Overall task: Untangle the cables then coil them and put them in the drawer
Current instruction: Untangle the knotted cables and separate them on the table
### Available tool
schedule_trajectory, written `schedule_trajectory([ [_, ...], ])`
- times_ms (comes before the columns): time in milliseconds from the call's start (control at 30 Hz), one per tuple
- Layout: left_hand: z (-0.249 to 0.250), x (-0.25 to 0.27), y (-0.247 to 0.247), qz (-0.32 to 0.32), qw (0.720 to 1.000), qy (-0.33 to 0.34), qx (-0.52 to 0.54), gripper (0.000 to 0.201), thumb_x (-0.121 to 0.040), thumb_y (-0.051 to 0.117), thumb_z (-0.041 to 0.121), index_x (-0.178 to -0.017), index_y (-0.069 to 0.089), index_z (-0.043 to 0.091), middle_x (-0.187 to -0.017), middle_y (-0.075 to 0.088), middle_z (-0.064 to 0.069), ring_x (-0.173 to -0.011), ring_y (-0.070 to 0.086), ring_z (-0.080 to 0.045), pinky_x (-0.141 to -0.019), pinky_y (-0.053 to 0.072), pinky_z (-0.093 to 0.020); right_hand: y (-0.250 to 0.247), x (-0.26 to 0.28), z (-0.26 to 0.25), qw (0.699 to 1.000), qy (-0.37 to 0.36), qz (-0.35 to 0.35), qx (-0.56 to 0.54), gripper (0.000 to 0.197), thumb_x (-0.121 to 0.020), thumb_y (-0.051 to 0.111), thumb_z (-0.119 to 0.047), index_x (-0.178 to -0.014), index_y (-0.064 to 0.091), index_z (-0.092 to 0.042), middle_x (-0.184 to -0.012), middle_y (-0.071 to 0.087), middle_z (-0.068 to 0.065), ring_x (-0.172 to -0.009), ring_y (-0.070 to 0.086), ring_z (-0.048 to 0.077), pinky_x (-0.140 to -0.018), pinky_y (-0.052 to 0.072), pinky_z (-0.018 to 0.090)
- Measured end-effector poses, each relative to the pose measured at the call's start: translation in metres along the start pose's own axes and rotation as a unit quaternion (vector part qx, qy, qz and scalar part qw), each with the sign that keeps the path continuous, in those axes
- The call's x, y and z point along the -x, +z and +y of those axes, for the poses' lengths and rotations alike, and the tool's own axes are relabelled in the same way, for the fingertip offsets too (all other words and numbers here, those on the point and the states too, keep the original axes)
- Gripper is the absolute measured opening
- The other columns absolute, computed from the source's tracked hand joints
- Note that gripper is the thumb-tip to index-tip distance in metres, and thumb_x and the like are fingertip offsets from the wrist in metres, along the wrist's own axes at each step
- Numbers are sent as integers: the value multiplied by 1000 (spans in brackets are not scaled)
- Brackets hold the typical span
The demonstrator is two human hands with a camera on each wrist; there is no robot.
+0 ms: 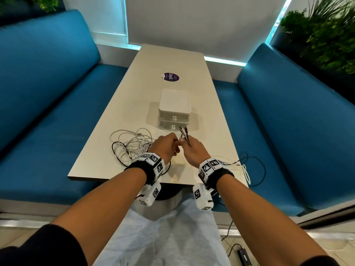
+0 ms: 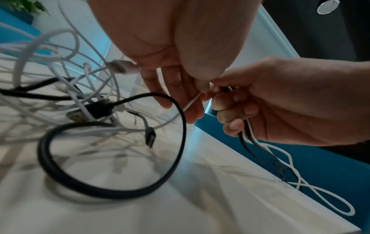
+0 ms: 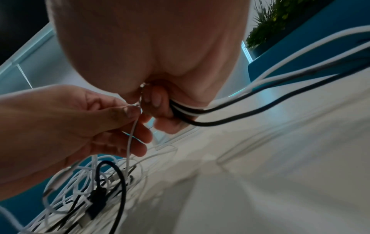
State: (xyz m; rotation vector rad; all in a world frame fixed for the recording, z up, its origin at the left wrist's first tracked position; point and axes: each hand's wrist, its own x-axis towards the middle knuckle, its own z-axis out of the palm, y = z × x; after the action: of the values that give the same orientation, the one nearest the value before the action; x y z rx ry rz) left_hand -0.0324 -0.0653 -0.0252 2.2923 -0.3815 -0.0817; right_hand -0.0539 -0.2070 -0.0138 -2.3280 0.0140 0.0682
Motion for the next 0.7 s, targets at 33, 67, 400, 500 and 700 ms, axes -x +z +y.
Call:
schedule_trajectory([
  [33, 1, 1, -3, 3, 1000, -7, 1, 15, -97, 46, 22, -90, 57, 16, -74, 71, 4, -65, 68, -12, -70, 56, -38, 2, -1, -1, 1000, -2, 6, -1, 26, -103, 39, -30, -94, 58, -15, -97, 68, 5, -90, 60, 26, -75, 42, 34],
  [67, 0, 2, -5, 7, 1000, -10, 2, 14, -96, 46, 22, -90, 57, 15, -74, 71, 4, -64, 68, -12, -71, 56, -37, 4, -3, -2, 1000, -7, 11, 0, 24, -102, 41, -30, -93, 58, -16, -97, 68, 5, -89, 60, 26, -73, 41, 33],
  [400, -15, 10, 2, -23, 962, 45, -267, 25, -99, 45, 29, -95, 66, 16, -96, 69, -8, -93, 62, -35, -74, 42, -32, -7, -3, -2, 998, 16, 46, 31, 30, -101, 44, -34, -103, 64, -12, -92, 65, 5, -94, 59, 29, -71, 35, 29],
  [500, -18, 5, 8, -31, 974, 21, -224, 28, -98, 44, 32, -86, 65, 18, -85, 73, -2, -87, 66, -29, -81, 49, -36, -1, -1, -2, 999, 29, 30, 26, 29, -99, 46, -38, -102, 62, -14, -101, 68, 11, -98, 58, 31, -74, 36, 30],
  [700, -19, 6, 15, -77, 950, 78, -293, 24, -97, 40, 26, -99, 64, 28, -92, 73, 2, -92, 65, -24, -92, 41, -41, 10, 2, 4, 1000, 27, 0, 7, 28, -99, 48, -36, -94, 62, -13, -96, 69, 8, -91, 60, 27, -75, 41, 32],
])
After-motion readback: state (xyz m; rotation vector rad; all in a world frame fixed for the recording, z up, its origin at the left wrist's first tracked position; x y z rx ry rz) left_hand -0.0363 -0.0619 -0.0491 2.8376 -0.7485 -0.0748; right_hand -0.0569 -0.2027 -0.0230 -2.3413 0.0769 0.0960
